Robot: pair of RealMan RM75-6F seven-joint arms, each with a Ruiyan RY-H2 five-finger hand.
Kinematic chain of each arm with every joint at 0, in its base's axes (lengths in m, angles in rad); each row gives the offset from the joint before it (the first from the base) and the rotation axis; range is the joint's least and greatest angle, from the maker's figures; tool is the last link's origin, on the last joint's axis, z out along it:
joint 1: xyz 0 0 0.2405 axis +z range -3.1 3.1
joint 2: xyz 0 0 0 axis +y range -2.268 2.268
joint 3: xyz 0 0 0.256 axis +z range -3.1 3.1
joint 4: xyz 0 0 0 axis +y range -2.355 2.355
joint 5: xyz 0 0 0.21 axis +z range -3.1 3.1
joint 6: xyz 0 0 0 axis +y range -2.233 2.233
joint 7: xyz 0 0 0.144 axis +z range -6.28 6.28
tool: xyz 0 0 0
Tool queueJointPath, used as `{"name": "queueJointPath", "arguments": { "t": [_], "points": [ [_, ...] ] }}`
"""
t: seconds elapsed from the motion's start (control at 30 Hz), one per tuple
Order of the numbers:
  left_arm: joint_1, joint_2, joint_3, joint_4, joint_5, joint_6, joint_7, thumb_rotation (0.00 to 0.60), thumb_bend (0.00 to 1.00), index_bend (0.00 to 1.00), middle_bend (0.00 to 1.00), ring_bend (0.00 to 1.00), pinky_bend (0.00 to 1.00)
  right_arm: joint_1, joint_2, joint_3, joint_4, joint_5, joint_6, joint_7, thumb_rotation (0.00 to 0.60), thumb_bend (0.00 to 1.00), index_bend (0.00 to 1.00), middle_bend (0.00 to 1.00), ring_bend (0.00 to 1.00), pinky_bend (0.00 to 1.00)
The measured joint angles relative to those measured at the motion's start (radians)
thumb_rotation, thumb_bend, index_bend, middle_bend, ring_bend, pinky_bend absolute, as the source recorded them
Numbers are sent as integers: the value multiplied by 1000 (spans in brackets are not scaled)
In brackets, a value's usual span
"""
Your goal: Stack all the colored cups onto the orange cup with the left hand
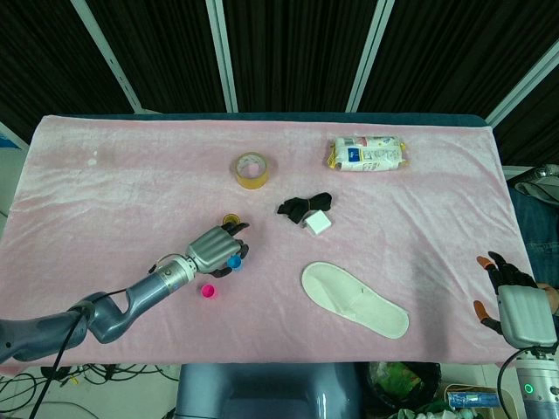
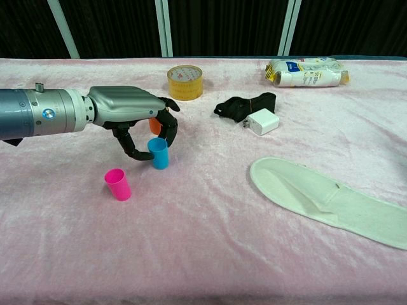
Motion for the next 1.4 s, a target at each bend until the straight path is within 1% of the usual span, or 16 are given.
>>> {"name": "queueJointPath", "arguments": {
  "t": [0.2,0.43,0.53,0.7,0.8,1.0,1.2,1.4],
  "points": [
    [7,12,-5,-2,7,30,-8,600,382,489,523,54,178,0,-1,0,1,-2,2,1,600,238,198,103,194,280],
    [19,75,-27,-60,2,74,-2,600,382,488,522,54,174,0,-1,0,1,-3,3,-2,600,239,198,103,194,280],
    [24,104,-47,-86,-5,100,-1,600,382,487,522,54,174,-1,-2,0,0,-2,4,-3,600,240,197,103,194,280],
    [21,121,-91,-87,-27,123,-7,600,382,484,520,54,171,-1,-3,0,0,-1,4,-7,600,239,197,103,194,280],
    [11,127,-111,-73,-51,112,-18,600,382,482,518,54,169,-1,-3,1,0,-1,5,-8,600,240,197,103,194,280],
    [5,116,-120,-23,-94,77,-26,600,382,474,515,54,168,-1,-3,1,0,0,4,-8,600,241,198,103,194,280],
    [-3,59,-119,81,-118,43,-49,600,382,472,514,54,168,-1,-4,1,0,1,4,-10,600,241,197,103,194,280],
    [-13,4,-113,163,-104,38,-102,600,382,471,514,54,168,-1,-3,2,0,3,3,-8,600,241,197,103,194,280]
  ]
}}
